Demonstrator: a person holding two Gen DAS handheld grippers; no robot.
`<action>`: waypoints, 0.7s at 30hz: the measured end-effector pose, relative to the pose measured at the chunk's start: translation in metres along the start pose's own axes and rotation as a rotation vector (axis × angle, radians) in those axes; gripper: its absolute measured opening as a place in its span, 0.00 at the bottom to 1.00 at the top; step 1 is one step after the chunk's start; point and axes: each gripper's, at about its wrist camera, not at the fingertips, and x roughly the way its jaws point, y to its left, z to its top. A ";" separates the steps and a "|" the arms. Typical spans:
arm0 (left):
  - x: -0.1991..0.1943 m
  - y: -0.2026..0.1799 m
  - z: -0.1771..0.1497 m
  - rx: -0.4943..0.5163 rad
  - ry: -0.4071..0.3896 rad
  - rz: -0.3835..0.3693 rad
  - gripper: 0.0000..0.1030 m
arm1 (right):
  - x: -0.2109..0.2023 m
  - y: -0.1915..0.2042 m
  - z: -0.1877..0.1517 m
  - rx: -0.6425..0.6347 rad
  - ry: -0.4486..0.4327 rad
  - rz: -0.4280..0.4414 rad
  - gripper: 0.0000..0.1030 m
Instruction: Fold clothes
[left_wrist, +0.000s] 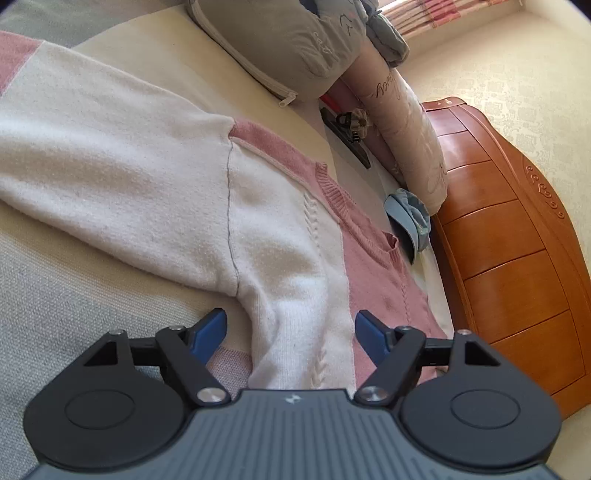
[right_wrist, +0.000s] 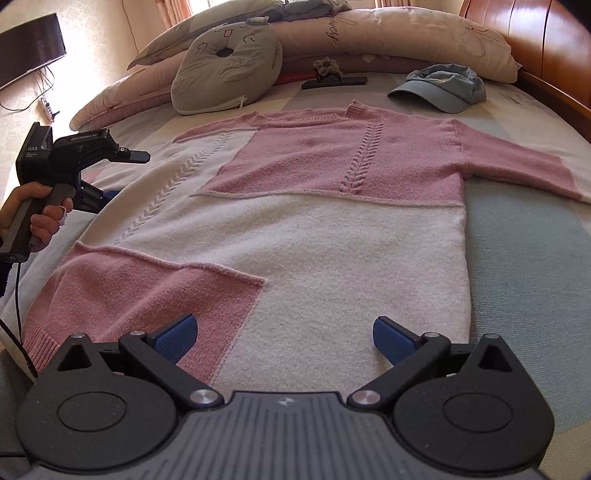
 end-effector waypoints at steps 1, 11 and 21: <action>0.003 0.003 0.003 -0.011 -0.013 -0.012 0.67 | 0.002 -0.001 0.000 0.007 0.001 0.005 1.00; 0.006 0.002 0.014 0.072 -0.102 0.162 0.11 | 0.005 -0.008 0.000 0.027 -0.023 0.015 1.00; -0.006 -0.019 0.008 0.241 -0.068 0.297 0.19 | 0.001 -0.009 -0.003 0.031 -0.026 -0.001 1.00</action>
